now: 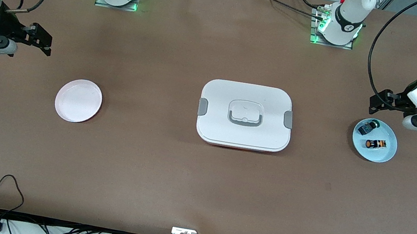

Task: Transfer orange switch to right arm and place
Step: 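Move the left gripper down toward the orange switch on the blue plate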

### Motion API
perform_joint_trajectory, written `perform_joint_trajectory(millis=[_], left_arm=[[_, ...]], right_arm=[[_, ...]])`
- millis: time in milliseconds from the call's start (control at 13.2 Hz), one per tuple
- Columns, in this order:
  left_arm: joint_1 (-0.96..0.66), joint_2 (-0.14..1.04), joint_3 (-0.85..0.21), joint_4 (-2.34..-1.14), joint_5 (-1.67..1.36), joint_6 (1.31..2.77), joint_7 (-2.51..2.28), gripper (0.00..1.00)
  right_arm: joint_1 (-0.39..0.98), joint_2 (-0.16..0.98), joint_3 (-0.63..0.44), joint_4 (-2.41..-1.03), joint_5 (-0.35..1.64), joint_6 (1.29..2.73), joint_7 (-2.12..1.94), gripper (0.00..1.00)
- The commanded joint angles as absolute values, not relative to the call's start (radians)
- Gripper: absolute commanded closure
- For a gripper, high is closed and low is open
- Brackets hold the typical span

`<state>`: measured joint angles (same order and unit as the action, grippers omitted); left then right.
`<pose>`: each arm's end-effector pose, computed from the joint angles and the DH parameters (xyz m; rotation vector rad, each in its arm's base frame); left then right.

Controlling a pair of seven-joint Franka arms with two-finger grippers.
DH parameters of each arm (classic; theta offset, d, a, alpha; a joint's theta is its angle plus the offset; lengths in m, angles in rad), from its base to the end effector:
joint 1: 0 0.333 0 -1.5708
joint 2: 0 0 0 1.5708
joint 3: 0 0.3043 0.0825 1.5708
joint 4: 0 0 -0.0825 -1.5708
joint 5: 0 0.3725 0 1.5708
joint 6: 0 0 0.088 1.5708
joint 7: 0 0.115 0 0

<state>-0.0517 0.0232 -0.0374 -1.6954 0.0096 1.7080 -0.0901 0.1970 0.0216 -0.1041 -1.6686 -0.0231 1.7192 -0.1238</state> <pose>0.5548 -0.0484 0.5461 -3.1320 0.0006 0.0153 0.5578 0.0502 0.5607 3.0969 0.3418 0.0447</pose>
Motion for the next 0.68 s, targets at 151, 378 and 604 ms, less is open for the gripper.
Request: perform_joint_trajectory(millis=[151,378,604], left_arm=[[-0.046,0.04,-0.038,-1.66,0.008,1.683,-0.094,0.0],[-0.055,0.04,-0.043,-1.66,0.011,1.681,-0.094,0.0],[-0.054,0.04,-0.043,-1.66,0.011,1.658,-0.094,0.0]], right_arm=[[0.192,0.031,-0.1,-1.646,-0.028,1.701,-0.118,0.0],[0.192,0.031,-0.1,-1.646,-0.028,1.701,-0.12,0.0],[0.192,0.031,-0.1,-1.646,-0.028,1.701,-0.12,0.0]])
